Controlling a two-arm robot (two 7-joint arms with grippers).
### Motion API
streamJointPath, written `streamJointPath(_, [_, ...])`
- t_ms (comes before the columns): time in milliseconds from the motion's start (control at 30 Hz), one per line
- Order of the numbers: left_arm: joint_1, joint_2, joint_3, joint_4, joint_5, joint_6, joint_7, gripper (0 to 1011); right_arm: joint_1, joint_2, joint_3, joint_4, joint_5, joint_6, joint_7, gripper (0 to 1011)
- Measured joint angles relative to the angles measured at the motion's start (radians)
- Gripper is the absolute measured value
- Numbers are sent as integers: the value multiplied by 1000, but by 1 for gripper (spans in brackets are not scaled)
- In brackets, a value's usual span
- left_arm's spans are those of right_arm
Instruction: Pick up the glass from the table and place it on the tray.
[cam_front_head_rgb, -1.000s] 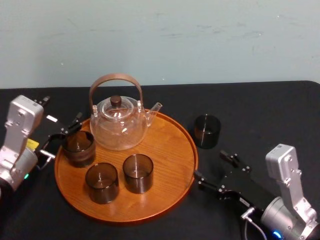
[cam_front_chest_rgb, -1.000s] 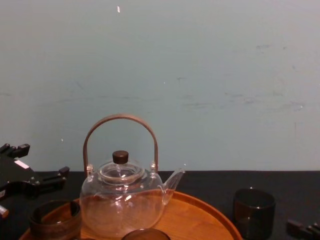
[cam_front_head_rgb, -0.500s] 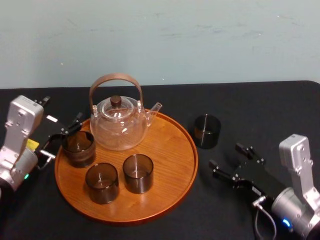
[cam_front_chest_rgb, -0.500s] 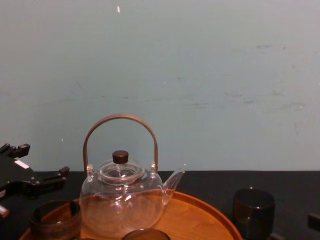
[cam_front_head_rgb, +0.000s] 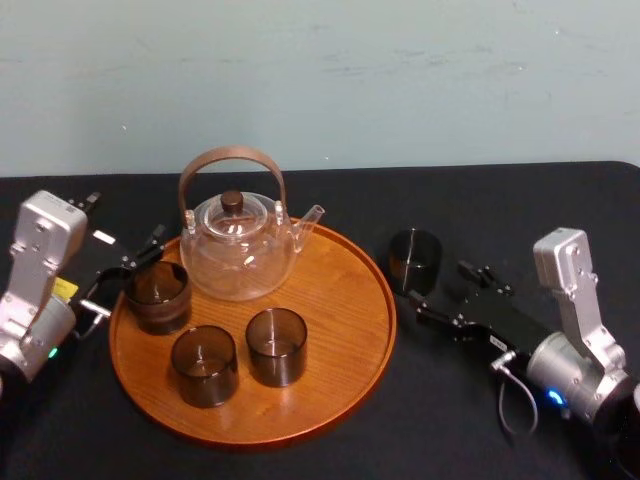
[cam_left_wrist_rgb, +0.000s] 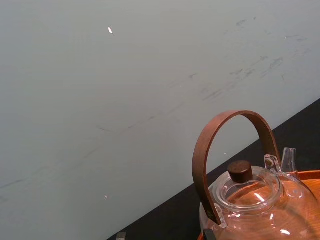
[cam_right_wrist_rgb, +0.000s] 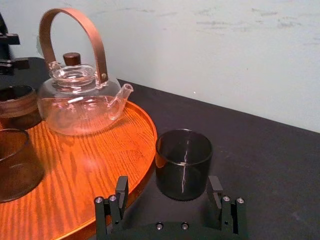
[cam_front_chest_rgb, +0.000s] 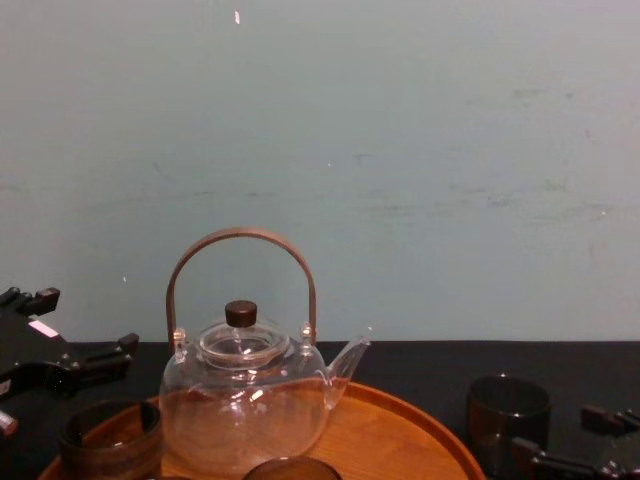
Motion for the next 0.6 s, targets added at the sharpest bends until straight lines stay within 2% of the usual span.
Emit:
streamJointPath(333, [0, 0, 0, 0, 0, 0, 0, 1001, 84, -14, -12, 107, 4, 1, 12, 1002])
streamJointPath(600, [0, 0, 0, 0, 0, 0, 0, 1001, 117, -16, -16, 144, 4, 3, 17, 1002])
